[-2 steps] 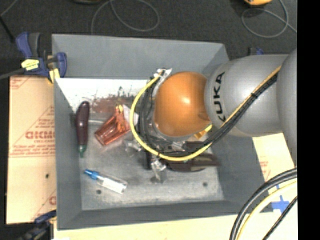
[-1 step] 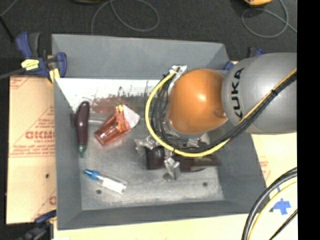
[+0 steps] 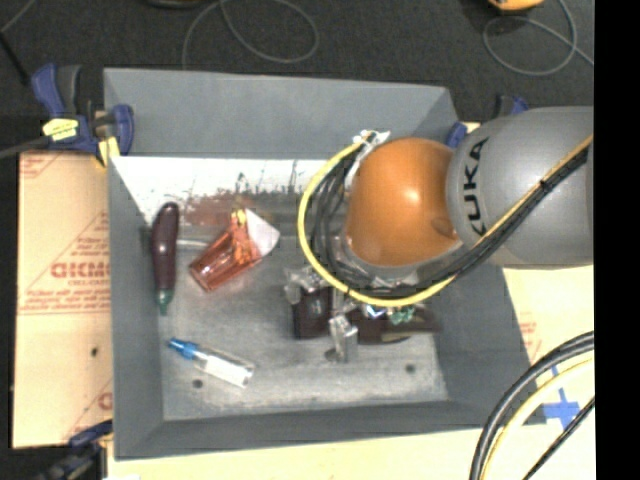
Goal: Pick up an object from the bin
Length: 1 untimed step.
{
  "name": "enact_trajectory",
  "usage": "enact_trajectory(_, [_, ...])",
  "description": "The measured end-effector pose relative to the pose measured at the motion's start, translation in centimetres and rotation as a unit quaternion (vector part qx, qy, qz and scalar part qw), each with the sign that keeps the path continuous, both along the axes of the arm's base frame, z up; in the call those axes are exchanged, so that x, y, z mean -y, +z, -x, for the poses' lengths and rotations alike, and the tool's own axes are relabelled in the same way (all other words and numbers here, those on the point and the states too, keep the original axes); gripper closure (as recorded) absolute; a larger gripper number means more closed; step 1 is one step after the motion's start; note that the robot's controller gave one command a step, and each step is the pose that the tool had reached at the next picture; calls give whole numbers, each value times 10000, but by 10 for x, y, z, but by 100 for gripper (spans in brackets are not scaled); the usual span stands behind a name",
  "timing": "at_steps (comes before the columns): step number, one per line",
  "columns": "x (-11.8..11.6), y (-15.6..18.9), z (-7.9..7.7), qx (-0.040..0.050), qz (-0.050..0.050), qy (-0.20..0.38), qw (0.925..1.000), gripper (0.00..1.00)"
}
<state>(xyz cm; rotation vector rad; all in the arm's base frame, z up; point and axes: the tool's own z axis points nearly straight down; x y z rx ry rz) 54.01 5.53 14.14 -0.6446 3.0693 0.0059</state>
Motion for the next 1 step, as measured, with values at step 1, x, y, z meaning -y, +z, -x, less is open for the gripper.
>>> enact_trajectory(1, [4, -10, -9, 39, 12, 480, 9988, 0])
